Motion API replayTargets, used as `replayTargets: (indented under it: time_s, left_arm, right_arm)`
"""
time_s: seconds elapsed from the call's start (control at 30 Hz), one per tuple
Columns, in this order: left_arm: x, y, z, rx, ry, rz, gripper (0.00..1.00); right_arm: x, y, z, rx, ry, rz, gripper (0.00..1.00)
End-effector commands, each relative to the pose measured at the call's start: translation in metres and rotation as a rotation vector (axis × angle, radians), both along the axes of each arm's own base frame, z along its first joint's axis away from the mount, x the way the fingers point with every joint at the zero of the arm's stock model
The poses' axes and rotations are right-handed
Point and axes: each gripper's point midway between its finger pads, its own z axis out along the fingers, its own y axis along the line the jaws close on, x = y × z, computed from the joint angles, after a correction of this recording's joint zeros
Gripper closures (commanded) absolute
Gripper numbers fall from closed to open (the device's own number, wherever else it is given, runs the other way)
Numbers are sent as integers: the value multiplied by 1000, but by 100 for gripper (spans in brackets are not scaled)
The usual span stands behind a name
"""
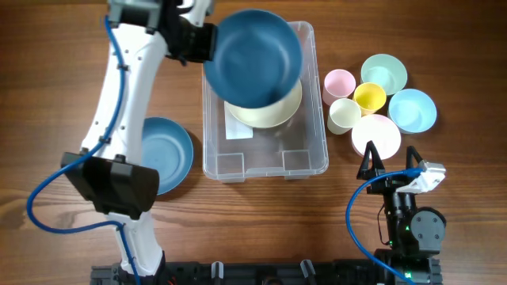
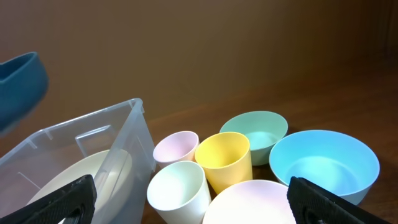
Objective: Pack container
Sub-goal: 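Place the blue bowl into the cream bowl with the left gripper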
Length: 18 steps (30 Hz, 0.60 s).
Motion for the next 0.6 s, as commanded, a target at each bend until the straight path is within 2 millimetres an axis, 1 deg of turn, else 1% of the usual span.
replayTargets:
  time_s: [0.0, 0.13, 0.4, 0.47, 0.57]
  left_arm:
    - [0, -13, -14, 4, 31, -26, 96]
    - [2, -15, -29, 11, 62, -29, 96]
    - [18, -19, -60, 18, 92, -30, 96]
    - [23, -21, -65, 17, 86, -30, 96]
    - [29, -22, -66, 13, 68, -30, 96]
  right_arm:
    - [0, 3, 0, 7, 0, 17, 0]
    - [0, 3, 0, 8, 0, 17, 0]
    - [0, 3, 0, 7, 0, 17, 0]
    - [0, 3, 0, 7, 0, 17, 0]
    - [0, 3, 0, 8, 0, 17, 0]
